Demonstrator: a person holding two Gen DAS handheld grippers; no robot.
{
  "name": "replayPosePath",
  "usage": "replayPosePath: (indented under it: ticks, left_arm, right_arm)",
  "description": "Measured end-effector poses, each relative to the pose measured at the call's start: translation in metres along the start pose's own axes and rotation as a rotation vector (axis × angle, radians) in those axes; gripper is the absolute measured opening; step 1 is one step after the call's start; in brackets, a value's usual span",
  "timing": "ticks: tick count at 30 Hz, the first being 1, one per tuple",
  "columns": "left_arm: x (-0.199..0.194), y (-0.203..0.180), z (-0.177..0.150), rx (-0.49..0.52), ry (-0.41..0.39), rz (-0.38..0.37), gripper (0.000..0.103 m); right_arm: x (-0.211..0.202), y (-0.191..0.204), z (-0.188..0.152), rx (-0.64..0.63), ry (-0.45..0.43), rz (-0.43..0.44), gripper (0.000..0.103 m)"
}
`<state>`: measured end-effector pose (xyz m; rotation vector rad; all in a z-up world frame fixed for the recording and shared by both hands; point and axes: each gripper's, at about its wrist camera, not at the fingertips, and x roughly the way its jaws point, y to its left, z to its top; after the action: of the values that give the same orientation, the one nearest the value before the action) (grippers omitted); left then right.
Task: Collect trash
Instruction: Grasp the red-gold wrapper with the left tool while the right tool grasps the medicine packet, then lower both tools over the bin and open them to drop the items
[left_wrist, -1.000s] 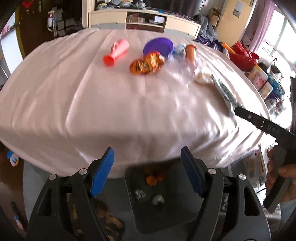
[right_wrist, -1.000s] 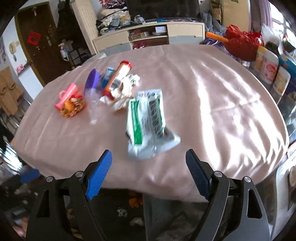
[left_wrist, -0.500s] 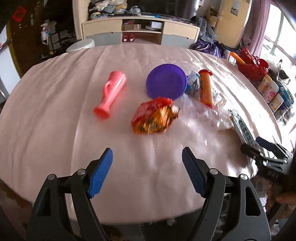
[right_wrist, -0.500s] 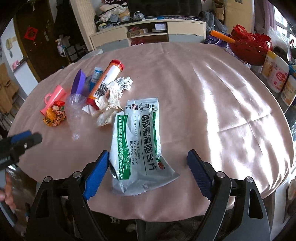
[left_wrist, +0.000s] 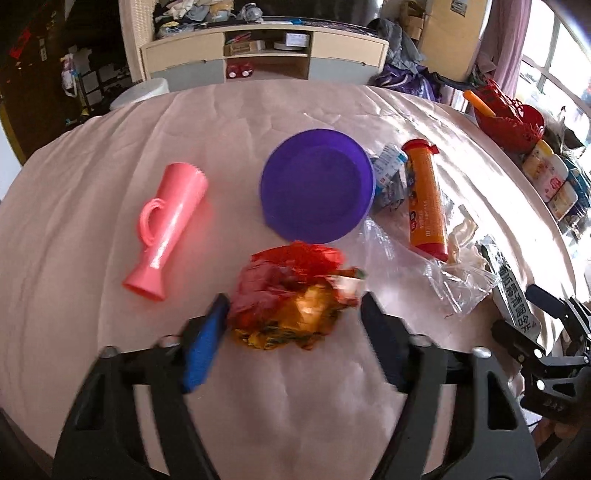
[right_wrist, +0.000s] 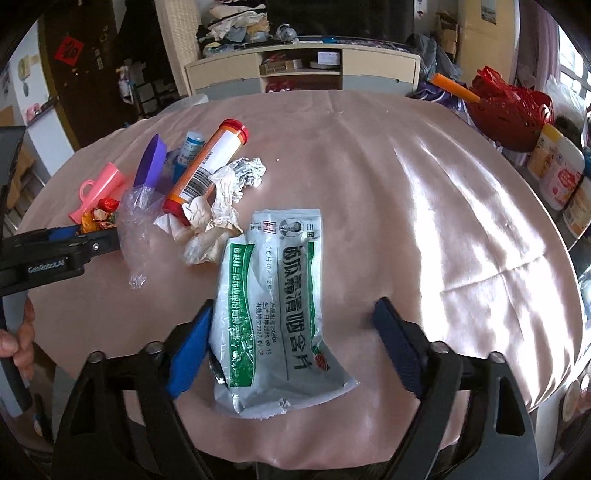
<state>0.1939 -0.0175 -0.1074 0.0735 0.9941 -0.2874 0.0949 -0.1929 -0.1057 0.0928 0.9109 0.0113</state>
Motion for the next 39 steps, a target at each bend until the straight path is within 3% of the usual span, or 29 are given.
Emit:
replayPosePath:
  ticks: [2,10,17,23,31,39]
  left_arm:
    - [0.000,-0.003,0.001,0.012,-0.001,0.000,0.050]
    - [-0.011,0.000,-0.007,0.007,-0.003,-0.001,0.048]
    - [-0.052,0.007,-0.024,-0.019,-0.043,0.011,0.048]
    - [-0.100,0.006,-0.050,-0.047,-0.080,-0.031,0.049]
    - [-0.146,-0.012,-0.112,-0.083,-0.077,-0.058,0.049]
    - [-0.137,-0.022,-0.178,-0.134,-0.005,-0.088,0.050]
  right_arm:
    - [-0.001,-0.002,0.002,0.004,-0.007,0.006,0.060]
    - [-0.013,-0.010,0.003,0.060,-0.018,0.057,0.038]
    - [-0.040,-0.012,0.005,0.090,-0.076,0.114,0.032]
    - [-0.079,-0.003,-0.009,0.071,-0.138,0.173,0.032]
    - [-0.107,0.014,-0.050,0.046,-0.104,0.268,0.032]
    - [-0.108,0.031,-0.090,0.026,-0.024,0.351,0.032]
